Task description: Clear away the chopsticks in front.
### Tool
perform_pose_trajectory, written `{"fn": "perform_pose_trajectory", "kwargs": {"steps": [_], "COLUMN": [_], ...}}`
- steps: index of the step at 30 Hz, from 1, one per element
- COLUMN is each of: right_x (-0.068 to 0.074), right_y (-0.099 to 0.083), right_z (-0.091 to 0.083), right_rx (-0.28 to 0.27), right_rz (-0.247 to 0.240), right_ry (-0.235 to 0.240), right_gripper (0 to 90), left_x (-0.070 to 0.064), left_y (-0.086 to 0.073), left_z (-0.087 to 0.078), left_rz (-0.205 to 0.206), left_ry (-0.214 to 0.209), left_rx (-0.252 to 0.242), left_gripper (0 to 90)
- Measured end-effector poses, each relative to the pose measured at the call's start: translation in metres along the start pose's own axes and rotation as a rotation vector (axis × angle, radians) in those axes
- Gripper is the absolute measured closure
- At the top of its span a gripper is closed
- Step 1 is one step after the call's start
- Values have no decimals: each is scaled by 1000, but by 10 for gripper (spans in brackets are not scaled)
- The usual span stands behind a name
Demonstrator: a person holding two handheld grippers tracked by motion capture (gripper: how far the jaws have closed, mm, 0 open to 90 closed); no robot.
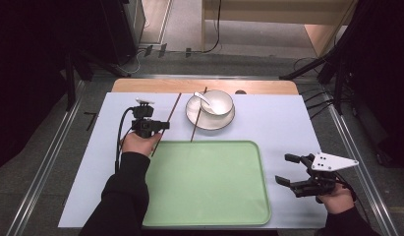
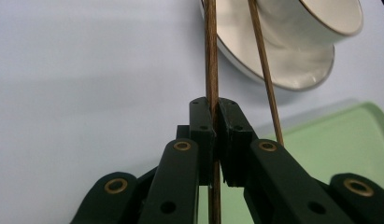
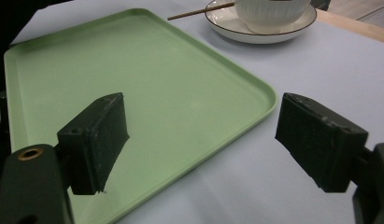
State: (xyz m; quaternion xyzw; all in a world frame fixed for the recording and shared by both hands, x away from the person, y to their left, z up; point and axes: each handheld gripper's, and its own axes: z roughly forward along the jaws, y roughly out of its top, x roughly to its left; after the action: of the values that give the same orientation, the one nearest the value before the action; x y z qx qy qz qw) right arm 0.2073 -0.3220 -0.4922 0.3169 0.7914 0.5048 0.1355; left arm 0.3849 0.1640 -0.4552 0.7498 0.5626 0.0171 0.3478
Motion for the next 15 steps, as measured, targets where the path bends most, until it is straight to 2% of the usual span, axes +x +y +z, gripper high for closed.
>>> {"fn": "perform_pose_trajectory", "kwargs": {"steps": [1,3,11,15], "right_x": [0,0,0,0], "right_y": [0,0,-1,0], "right_z": [0,0,0,1], "right_rx": [0,2,2,3], "right_rz": [-1,1,-3,-4], "right_ry": [1,2,2,1], "right_gripper": [176,176,176,176], "left_x": [0,0,-5,-6], "left_y": [-5,-15,-55,-71], "left_z": [-2,-6,-19,-24], "left_rz": [-7,4,57,53], "left_ry": [-16,-21,2,7], "left_rx": [2,13,13,8], "left_gripper": [859,859,859,858]}}
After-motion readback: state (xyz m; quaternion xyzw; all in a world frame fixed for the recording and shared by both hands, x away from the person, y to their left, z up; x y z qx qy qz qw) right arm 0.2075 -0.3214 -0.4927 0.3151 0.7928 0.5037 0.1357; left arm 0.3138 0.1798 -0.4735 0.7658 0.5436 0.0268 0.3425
